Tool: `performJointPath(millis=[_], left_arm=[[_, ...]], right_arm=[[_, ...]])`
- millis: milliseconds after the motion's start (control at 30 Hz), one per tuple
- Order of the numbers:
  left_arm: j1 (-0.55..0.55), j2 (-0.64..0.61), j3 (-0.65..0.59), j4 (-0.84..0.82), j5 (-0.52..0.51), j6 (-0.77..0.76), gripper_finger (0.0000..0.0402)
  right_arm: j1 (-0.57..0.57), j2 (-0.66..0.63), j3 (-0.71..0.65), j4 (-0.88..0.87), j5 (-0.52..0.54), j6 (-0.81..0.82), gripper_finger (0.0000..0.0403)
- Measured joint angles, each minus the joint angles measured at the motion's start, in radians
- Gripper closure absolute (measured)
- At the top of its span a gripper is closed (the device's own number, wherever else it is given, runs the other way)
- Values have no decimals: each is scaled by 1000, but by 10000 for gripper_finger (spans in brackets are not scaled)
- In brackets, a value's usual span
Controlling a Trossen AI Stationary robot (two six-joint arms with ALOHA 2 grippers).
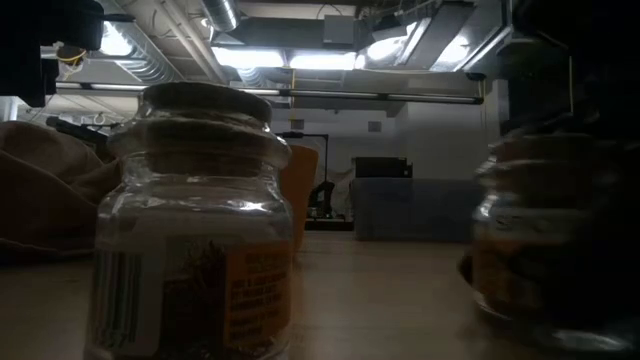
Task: Sort spices by type
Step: Put the right brown seasoning bottle into the gray bin
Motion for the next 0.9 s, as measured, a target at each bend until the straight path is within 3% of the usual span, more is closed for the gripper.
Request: performJointPath(millis=[267, 500, 900], left_arm=[[0, 0, 0, 0, -3, 12, 251], [0, 0, 0, 0, -4, 13, 251], [0, 0, 0, 0, -11, 44, 251]], right_arm=[[-62, 0, 0, 1, 19, -83, 209], [-168, -43, -1, -15, -8, -278, 206], [-348, -271, 0, -308, -16, -538, 206]])
